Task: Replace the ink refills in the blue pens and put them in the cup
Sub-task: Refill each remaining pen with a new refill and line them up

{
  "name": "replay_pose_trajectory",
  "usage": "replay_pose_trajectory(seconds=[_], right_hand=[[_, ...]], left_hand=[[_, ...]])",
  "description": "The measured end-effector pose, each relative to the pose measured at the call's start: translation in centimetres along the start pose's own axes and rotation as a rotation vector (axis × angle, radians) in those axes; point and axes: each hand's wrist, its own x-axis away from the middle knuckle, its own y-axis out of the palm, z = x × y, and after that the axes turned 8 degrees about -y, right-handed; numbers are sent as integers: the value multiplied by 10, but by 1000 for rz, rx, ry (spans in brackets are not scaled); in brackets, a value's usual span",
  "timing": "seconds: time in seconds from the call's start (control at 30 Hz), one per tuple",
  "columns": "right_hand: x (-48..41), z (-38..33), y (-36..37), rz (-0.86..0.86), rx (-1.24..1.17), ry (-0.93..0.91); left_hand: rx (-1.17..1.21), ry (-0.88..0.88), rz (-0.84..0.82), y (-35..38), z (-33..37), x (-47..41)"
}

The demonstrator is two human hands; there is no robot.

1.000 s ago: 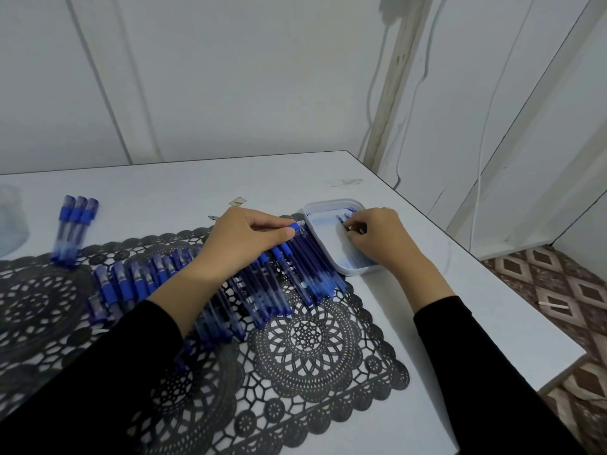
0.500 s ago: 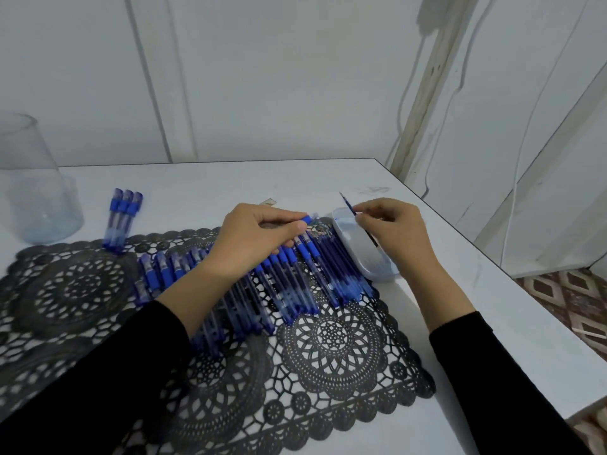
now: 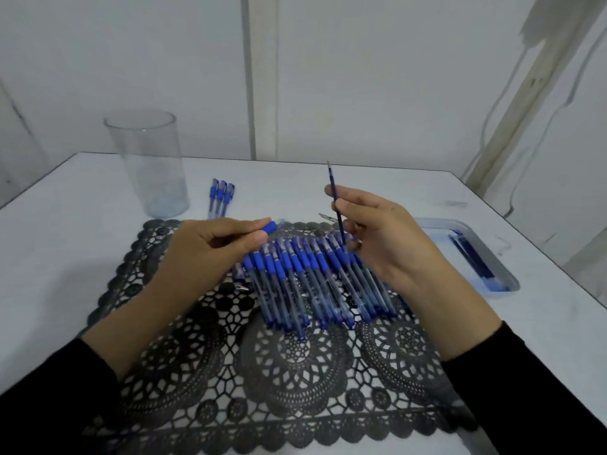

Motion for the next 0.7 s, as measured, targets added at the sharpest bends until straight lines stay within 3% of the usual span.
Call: replay_pose_trajectory(seconds=[0.17, 0.7], right_hand=[[3, 16, 19, -17, -47, 12], [12, 20, 18, 195, -96, -131]], left_hand=[[35, -17, 56, -17, -9, 10], [-14, 31, -42, -18, -17, 16]])
